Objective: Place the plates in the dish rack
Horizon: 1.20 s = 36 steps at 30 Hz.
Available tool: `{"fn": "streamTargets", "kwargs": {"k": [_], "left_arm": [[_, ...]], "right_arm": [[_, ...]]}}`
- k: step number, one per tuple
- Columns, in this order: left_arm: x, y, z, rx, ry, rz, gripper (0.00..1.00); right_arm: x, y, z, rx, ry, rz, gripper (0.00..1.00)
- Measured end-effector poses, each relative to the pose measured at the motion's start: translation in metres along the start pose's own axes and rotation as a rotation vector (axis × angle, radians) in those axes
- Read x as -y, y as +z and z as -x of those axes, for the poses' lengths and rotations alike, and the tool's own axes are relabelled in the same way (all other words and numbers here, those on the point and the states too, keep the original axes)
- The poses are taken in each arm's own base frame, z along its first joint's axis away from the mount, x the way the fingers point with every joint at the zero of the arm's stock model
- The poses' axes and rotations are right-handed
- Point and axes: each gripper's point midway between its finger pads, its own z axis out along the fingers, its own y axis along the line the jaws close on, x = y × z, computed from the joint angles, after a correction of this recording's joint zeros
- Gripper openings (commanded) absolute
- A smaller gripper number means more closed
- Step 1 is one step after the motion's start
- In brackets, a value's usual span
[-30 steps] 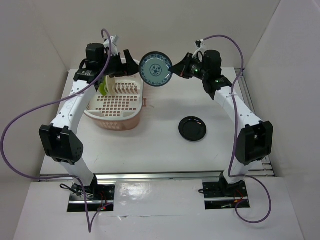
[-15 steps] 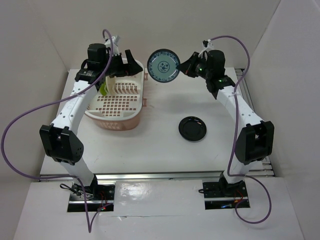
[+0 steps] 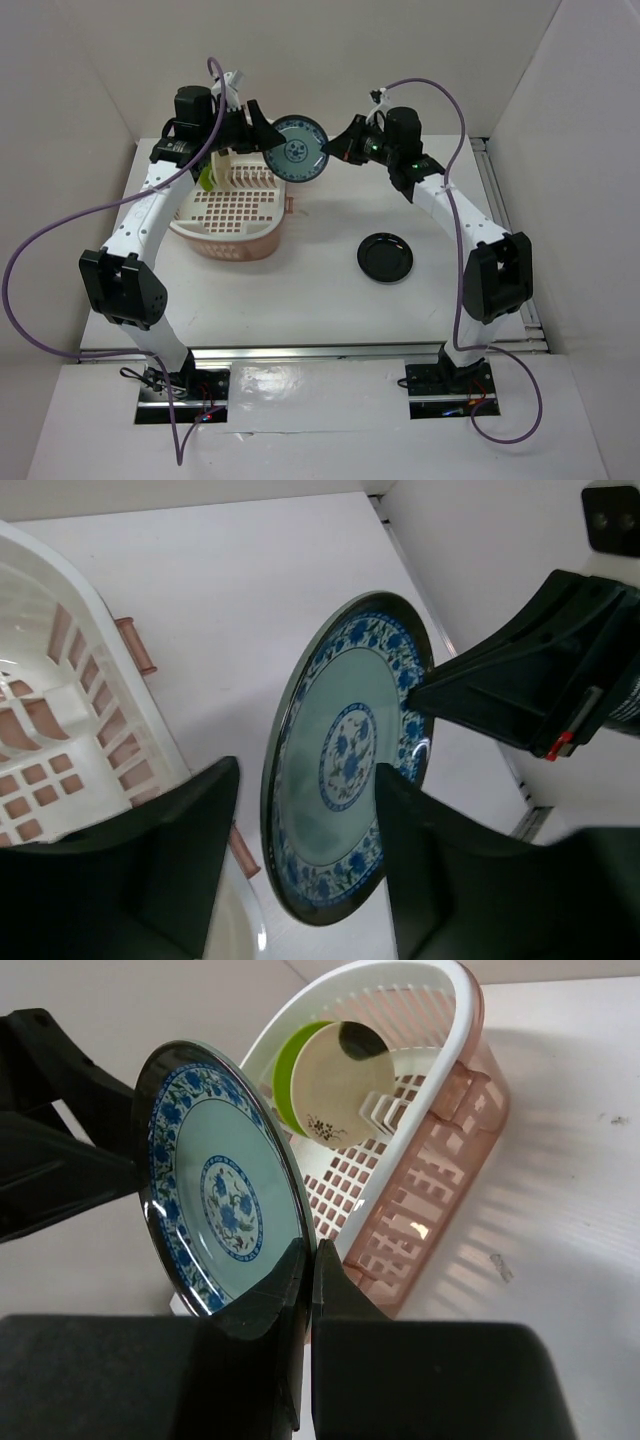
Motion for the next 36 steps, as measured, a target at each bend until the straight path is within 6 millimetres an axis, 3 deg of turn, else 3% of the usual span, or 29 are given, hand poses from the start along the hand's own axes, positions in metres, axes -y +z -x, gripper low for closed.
{"fn": "streamTargets", "kwargs": {"k": [1,4,8,10,12,13,14,15,22,31,36], "left_arm": [[0.001,0.0,0.0,0.0,0.0,-0.005,0.52],[0.002,0.0,0.0,-0.001,0.004,-0.012,0.47],[0.002,0.0,0.001,0.004,0.003,-0.013,0.23],[0.0,0.001,0.002,0.006,0.003,-0.012,0.04],[-0.001,0.002,0.002,0.006,-0.007,-0.013,0.0],[-0.001,0.003,0.002,0.006,-0.009,-0.015,0.0],[-0.001,0.003,0.002,0.006,-0.01,-0.016,0.0],[0.0,0.004,0.002,0.007,-0.01,-0.019,0.0],[-0.016,0.003,0.009,0.036,0.009,0.098,0.0],[-0.073,-0.042,0.076,0.251,0.191,0.591,0.0],[-0.089,-0.059,0.086,0.284,0.317,0.805,0.0]], "right_arm": [[-0.001,0.0,-0.001,-0.001,0.0,0.004,0.0],[-0.003,0.001,0.001,0.005,-0.002,0.012,0.0],[-0.004,0.001,0.003,0.01,0.0,0.015,0.0],[-0.003,0.0,0.004,0.012,0.002,0.015,0.0],[-0.003,0.0,0.004,0.014,0.004,0.014,0.02],[-0.002,0.0,0.004,0.015,0.003,0.013,0.12],[-0.002,0.0,0.005,0.015,0.007,0.013,0.32],[-0.003,0.0,0.005,0.015,0.017,0.016,0.98],[-0.004,-0.001,0.007,0.021,0.017,0.023,1.0],[0.044,-0.026,0.018,0.048,0.036,-0.092,1.0],[0.054,-0.031,0.007,0.018,0.044,-0.124,1.0]]}}
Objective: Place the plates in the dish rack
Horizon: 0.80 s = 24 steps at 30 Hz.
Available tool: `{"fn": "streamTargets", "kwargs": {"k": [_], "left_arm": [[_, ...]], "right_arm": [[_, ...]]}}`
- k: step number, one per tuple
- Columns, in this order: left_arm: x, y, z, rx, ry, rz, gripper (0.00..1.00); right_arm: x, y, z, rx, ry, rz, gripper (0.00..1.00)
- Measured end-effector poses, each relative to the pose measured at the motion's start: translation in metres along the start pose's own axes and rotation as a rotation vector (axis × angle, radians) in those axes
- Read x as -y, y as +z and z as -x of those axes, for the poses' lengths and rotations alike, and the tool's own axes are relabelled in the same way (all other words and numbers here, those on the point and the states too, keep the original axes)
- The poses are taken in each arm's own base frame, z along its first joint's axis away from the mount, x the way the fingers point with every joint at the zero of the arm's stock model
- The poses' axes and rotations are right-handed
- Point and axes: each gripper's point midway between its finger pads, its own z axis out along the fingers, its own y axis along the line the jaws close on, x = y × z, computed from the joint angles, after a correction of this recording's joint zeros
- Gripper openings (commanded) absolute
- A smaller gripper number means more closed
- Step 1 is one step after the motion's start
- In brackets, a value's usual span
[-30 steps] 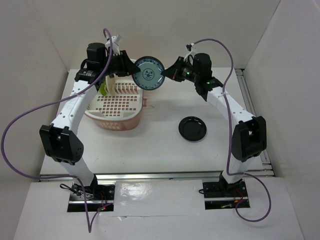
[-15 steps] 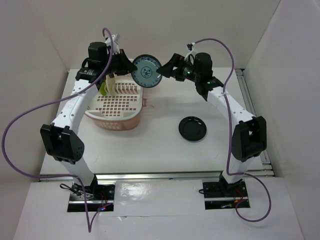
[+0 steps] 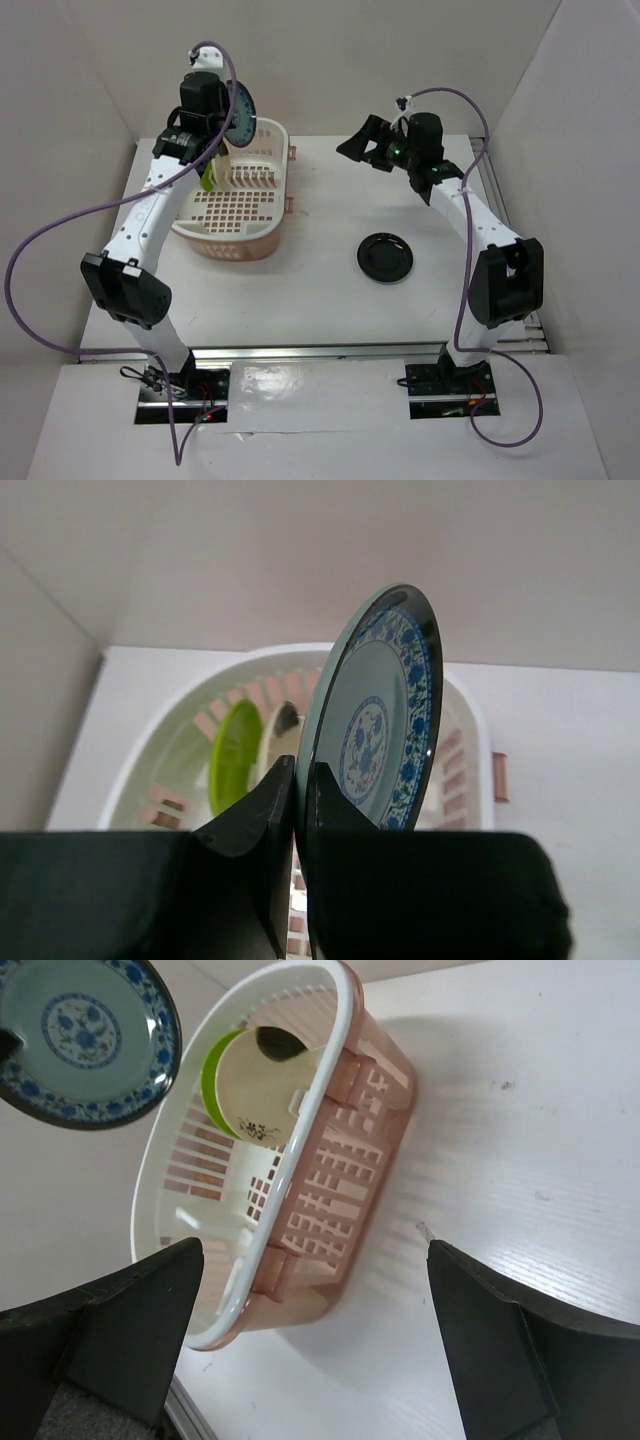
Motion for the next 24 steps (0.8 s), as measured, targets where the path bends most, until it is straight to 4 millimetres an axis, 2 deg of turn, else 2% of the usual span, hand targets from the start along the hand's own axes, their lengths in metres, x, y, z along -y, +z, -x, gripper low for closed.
{"fn": "streamTargets", "kwargs": {"k": [4,11,24], "left_arm": [[-0.006,0.006,-0.009,0.012,0.111,0.102,0.0],[-0.008,0.033,-0.052,-0.057,0.253,0.198,0.0],[-0.008,0.069,-0.098,-0.131,0.35,0.253,0.0]], "right_arm": [[0.006,-0.001,-0.009,-0.023,0.005,-0.015,1.0],[0.013,-0.002,-0.019,-0.049,0.018,-0.033,1.0],[0.018,-0.003,-0.028,-0.074,0.031,-0.044,1.0]]}}
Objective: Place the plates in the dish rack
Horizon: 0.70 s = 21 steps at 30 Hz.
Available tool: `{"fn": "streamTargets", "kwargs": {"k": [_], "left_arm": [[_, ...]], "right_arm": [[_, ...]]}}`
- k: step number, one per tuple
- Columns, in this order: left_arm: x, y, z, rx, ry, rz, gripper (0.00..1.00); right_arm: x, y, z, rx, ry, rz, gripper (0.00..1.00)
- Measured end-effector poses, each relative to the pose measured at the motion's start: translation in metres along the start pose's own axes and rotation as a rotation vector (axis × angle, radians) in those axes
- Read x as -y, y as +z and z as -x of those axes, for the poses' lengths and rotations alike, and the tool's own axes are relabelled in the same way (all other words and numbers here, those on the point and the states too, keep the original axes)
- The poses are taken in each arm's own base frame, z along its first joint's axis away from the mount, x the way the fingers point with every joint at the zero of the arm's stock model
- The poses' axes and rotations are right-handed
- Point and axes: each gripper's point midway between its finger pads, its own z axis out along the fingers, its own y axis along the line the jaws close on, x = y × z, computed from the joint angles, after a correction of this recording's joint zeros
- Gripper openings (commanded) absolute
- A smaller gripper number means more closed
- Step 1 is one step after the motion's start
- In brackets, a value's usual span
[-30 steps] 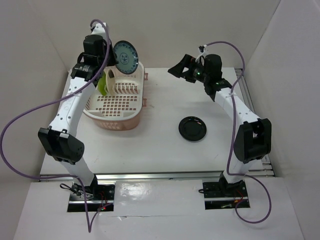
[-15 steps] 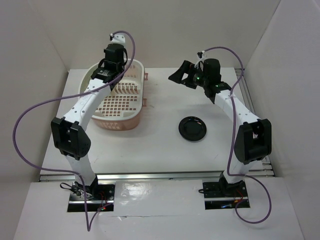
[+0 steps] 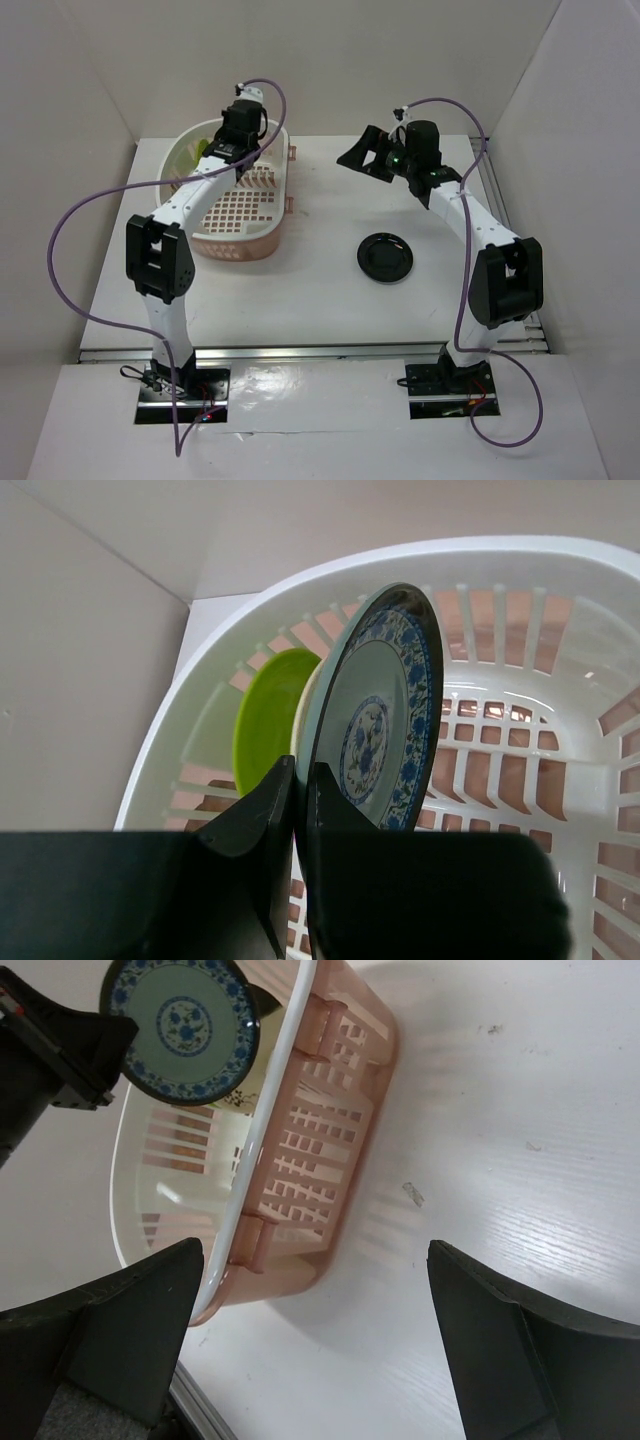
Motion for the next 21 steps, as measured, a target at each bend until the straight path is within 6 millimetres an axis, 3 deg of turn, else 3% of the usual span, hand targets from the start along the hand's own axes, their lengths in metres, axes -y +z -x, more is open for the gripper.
{"fn": "streamTargets", "kwargs": {"k": [11,21], "left_arm": [[0.024,0.024,-0.035,-0.069,0.054,-0.007,0.0],[0.034,0.033,-0.047,-0.094,0.067,-0.01,0.0]], "right_arm": [[0.002,0.005,-0.004,-0.022,0.007,0.006,1.0],[0.002,0.011,-0.005,-0.039,0.011,0.021,1.0]]}}
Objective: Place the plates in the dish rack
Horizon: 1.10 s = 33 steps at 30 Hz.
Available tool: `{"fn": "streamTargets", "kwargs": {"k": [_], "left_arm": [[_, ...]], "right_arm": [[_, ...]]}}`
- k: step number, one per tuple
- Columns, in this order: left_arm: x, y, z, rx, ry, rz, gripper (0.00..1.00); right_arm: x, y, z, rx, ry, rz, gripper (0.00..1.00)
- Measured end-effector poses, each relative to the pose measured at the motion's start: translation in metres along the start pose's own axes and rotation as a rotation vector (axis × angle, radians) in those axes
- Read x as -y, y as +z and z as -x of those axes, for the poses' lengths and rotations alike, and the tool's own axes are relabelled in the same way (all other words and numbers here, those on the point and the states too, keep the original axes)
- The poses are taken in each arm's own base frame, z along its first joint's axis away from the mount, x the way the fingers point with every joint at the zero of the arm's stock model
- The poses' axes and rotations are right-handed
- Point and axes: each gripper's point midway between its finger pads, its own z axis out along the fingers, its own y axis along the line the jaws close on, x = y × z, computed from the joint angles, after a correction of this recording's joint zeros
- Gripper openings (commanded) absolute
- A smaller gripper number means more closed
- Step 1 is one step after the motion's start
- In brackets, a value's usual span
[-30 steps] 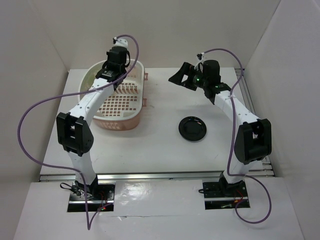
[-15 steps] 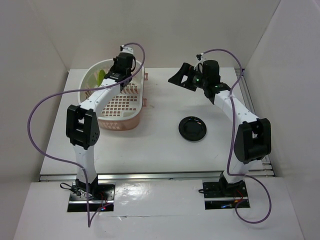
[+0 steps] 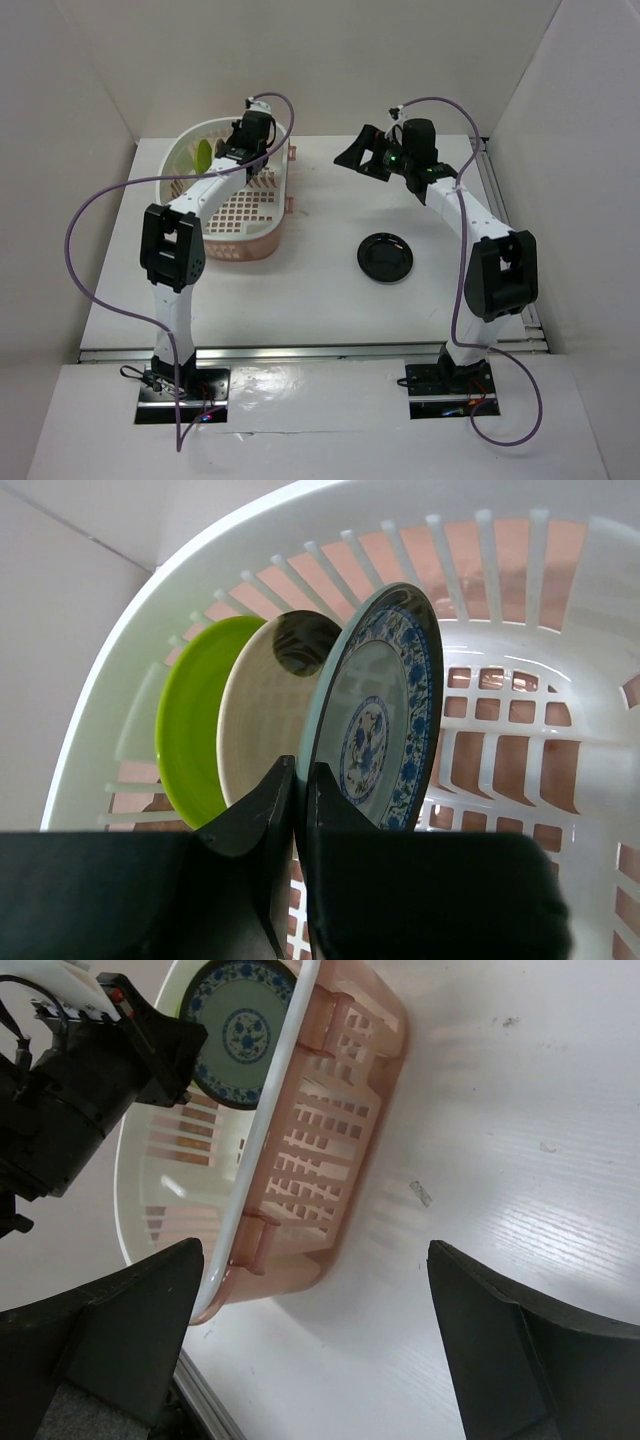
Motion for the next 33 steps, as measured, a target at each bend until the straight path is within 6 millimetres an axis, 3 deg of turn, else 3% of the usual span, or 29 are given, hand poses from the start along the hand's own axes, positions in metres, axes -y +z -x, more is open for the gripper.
{"fn": "streamTargets", "kwargs": {"k": [33], "left_arm": [[-0.0023,0.0036,0.0072,-0.003,-0.078,-0.002,0.0]], "right_arm": [[-0.0018,0.002,-0.0013,-0.012,0.0,0.017,1.0]]}}
